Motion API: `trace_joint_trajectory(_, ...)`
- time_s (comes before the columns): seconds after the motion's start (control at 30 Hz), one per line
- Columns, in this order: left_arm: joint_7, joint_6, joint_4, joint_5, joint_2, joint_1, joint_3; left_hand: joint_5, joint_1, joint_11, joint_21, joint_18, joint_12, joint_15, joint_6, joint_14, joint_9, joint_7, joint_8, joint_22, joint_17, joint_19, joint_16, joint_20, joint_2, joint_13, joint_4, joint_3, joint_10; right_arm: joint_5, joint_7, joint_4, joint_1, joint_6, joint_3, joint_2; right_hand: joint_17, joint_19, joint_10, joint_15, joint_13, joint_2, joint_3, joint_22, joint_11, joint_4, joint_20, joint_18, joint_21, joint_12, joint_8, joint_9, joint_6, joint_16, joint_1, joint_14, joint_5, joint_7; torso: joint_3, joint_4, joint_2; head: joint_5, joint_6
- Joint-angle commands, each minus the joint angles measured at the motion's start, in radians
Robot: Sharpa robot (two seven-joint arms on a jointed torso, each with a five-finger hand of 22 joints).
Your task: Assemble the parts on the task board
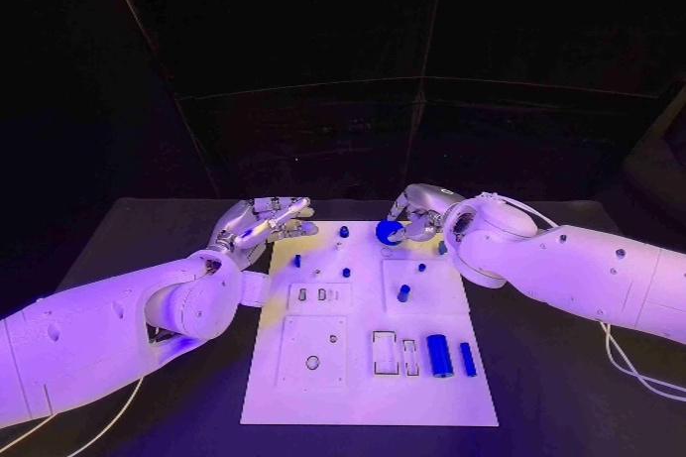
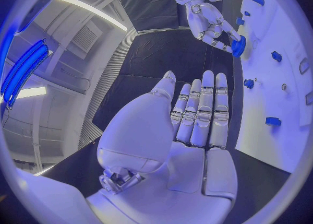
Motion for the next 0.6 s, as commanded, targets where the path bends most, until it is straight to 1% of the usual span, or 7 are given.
trace_joint_trajectory(0.03, 0.006, 0.009, 0.004, -0.005, -0.002, 0.002, 0.001, 0.001, 0.01, -0.001, -0.003, 0.015, -0.005, 0.0, 0.005, 0.009, -0.001, -0.001, -0.005, -0.002, 0.001, 0.007, -0.005, -0.002, 0.002, -0.001, -0.005, 0.0, 0.008, -0.045, 0.013, 0.034, 0.002, -0.076, 0.001, 0.008, 0.121, 0.033, 0.048, -0.008, 0.181, -0.003, 0.009, 0.115, -0.01, 0.004, -0.007, -0.015, 0.006, 0.003, -0.003, -0.001, 0.04, 0.005, -0.011, 0.08, 0.01, -0.026, -0.0003, -0.0002, 0.0, 0.004, -0.001)
trace_joint_trajectory(0.13, 0.006, 0.009, 0.006, -0.005, -0.004, 0.002, 0.001, 0.001, 0.01, -0.001, -0.003, 0.015, -0.005, 0.0, 0.005, 0.009, -0.001, -0.001, -0.005, -0.002, 0.001, 0.007, -0.005, -0.002, 0.002, -0.001, -0.005, 0.0, 0.008, -0.06, 0.013, 0.042, 0.002, -0.082, 0.001, 0.027, 0.121, 0.036, 0.048, -0.009, 0.182, -0.007, 0.013, 0.12, -0.01, 0.003, -0.008, -0.017, 0.007, 0.003, -0.008, -0.003, 0.039, 0.005, -0.013, 0.08, 0.019, -0.026, -0.0007, -0.0008, 0.0, 0.006, 0.0)
trace_joint_trajectory(0.27, 0.007, 0.009, 0.006, -0.005, -0.004, 0.002, 0.001, 0.001, 0.01, -0.001, -0.003, 0.015, -0.005, 0.0, 0.005, 0.009, -0.001, -0.001, -0.005, -0.002, 0.001, 0.007, -0.005, -0.002, 0.002, -0.001, -0.005, 0.0, 0.008, -0.077, 0.016, 0.025, 0.002, -0.079, 0.001, 0.068, 0.121, 0.036, 0.048, -0.009, 0.181, -0.008, 0.014, 0.12, -0.01, 0.003, -0.008, -0.017, 0.007, 0.003, -0.009, -0.004, 0.039, 0.005, -0.014, 0.08, 0.021, -0.026, -0.0011, 0.0011, 0.001, 0.009, -0.003)
trace_joint_trajectory(0.33, 0.007, 0.009, 0.006, -0.005, -0.004, 0.002, 0.001, 0.001, 0.01, -0.001, -0.003, 0.015, -0.005, 0.0, 0.005, 0.009, -0.001, -0.001, -0.005, -0.002, 0.001, 0.007, -0.005, -0.002, 0.002, -0.001, -0.005, 0.0, 0.008, -0.083, 0.02, 0.006, 0.002, -0.075, 0.001, 0.095, 0.121, 0.037, 0.048, -0.009, 0.181, -0.008, 0.015, 0.121, -0.01, 0.002, -0.009, -0.017, 0.008, 0.003, -0.009, -0.004, 0.039, 0.005, -0.014, 0.08, 0.022, -0.026, -0.0002, 0.0005, 0.001, 0.01, -0.004)
trace_joint_trajectory(0.47, 0.007, 0.009, 0.005, -0.005, -0.001, 0.002, 0.001, 0.001, 0.012, -0.001, -0.003, 0.015, -0.006, 0.0, 0.006, 0.009, -0.001, -0.001, -0.006, -0.002, 0.002, 0.008, -0.005, -0.002, 0.002, -0.001, -0.008, 0.001, 0.008, -0.083, 0.028, -0.042, 0.001, -0.064, 0.0, 0.146, 0.12, 0.037, 0.047, -0.009, 0.181, -0.008, 0.015, 0.121, -0.01, 0.002, -0.009, -0.017, 0.008, 0.002, -0.01, -0.004, 0.039, 0.004, -0.014, 0.08, 0.022, -0.026, -0.0001, 0.0001, 0.002, 0.012, -0.004)
trace_joint_trajectory(0.5, 0.007, 0.009, 0.005, -0.005, -0.001, 0.002, 0.001, 0.001, 0.012, -0.001, -0.003, 0.015, -0.006, 0.0, 0.006, 0.009, -0.001, -0.001, -0.006, -0.002, 0.002, 0.008, -0.005, -0.002, 0.002, -0.001, -0.008, 0.001, 0.008, -0.082, 0.029, -0.053, 0.0, -0.061, 0.0, 0.157, 0.12, 0.037, 0.047, -0.009, 0.181, -0.008, 0.015, 0.121, -0.01, 0.002, -0.009, -0.017, 0.008, 0.002, -0.01, -0.004, 0.039, 0.004, -0.014, 0.08, 0.022, -0.026, -0.0004, 0.0008, 0.002, 0.011, -0.004)
trace_joint_trajectory(0.6, 0.007, 0.008, 0.004, -0.005, 0.0, 0.002, 0.001, 0.001, 0.012, -0.001, -0.003, 0.015, -0.006, 0.0, 0.006, 0.009, -0.001, -0.001, -0.006, -0.002, 0.002, 0.008, -0.005, -0.002, 0.002, -0.001, -0.008, 0.001, 0.008, -0.081, 0.033, -0.075, -0.004, -0.048, -0.001, 0.18, 0.12, 0.037, 0.047, -0.009, 0.181, -0.008, 0.015, 0.121, -0.01, 0.002, -0.009, -0.017, 0.008, 0.002, -0.01, -0.004, 0.039, 0.004, -0.014, 0.08, 0.022, -0.026, 0.0002, 0.0003, 0.002, 0.014, -0.005)
